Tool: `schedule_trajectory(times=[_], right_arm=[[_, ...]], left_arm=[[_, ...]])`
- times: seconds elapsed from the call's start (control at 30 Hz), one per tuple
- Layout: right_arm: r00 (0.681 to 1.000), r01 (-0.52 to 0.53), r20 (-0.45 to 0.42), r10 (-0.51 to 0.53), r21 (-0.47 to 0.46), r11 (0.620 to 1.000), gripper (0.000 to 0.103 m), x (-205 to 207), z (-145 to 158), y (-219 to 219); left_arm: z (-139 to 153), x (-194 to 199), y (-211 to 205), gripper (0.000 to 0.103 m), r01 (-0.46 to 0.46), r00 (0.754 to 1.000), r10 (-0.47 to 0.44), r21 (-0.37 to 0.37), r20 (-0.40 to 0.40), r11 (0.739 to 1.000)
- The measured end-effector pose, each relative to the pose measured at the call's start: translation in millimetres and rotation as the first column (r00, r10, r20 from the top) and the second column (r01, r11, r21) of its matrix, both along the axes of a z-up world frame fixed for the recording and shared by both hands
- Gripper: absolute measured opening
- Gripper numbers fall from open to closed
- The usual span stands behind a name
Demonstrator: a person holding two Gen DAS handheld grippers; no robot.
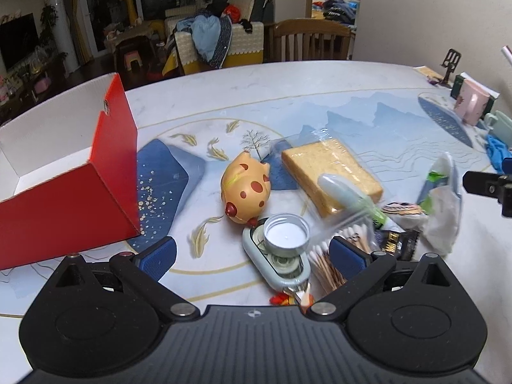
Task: Organize objects
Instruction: 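Grasp the white round lid with the left gripper while the right gripper grasps the blue-white packet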
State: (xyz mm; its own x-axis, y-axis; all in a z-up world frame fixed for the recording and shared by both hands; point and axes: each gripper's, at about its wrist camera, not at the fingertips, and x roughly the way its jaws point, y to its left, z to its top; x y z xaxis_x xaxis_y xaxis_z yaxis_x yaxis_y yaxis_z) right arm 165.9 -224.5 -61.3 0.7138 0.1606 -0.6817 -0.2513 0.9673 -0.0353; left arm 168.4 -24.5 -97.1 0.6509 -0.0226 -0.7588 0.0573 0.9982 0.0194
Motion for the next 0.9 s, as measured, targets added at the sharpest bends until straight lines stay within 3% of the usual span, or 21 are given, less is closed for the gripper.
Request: schedule_trajectory(times=[0.27,0.47,0.57,0.67,0.77,0.83,0.9], right_arm=[[0.996,0.079,-0.052,-0.079,0.016,0.997,0.082,27.7,-7.0,1.8],[0.987,0.115,-0.119,-0.112,0.017,0.993,0.077,40.7,-17.4,3.6],[0.981,0.121,-0.152,-0.117,0.015,0.993,0.073,44.0,-22.8,4.6],[0.976,0.126,-0.183,-0.120,0.019,0.992,0.067,45.7,-27.5,4.0],[0.970,0.135,-0.210,-0.123,0.042,0.990,0.062,45.4,-30.8,1.5],[0.964,0.144,-0.231,-0.128,0.053,0.988,0.048,45.2,-32.3,-0.1],[0.958,0.153,-0.254,-0.134,0.058,0.986,0.042,44.9,-34.3,-1.8]], left_arm=[[-12.4,18.2,-3.8,0.095,0.014,1.000,-0.013,0.021,-0.014,1.000],[-19.9,23.0,-11.0,0.082,0.065,0.997,-0.065,-0.007,-0.040,0.998],[-22.3,26.3,-13.2,0.069,0.077,0.996,-0.078,-0.026,-0.049,0.997],[-23.2,30.4,-12.4,0.065,0.067,0.996,-0.069,-0.047,-0.057,0.997],[-24.3,32.3,-13.1,0.053,0.072,0.995,-0.075,-0.051,-0.066,0.996],[-24.7,31.3,-14.2,0.051,0.080,0.995,-0.082,-0.044,-0.062,0.996],[-24.6,30.6,-15.3,0.045,0.088,0.994,-0.090,-0.037,-0.056,0.995]])
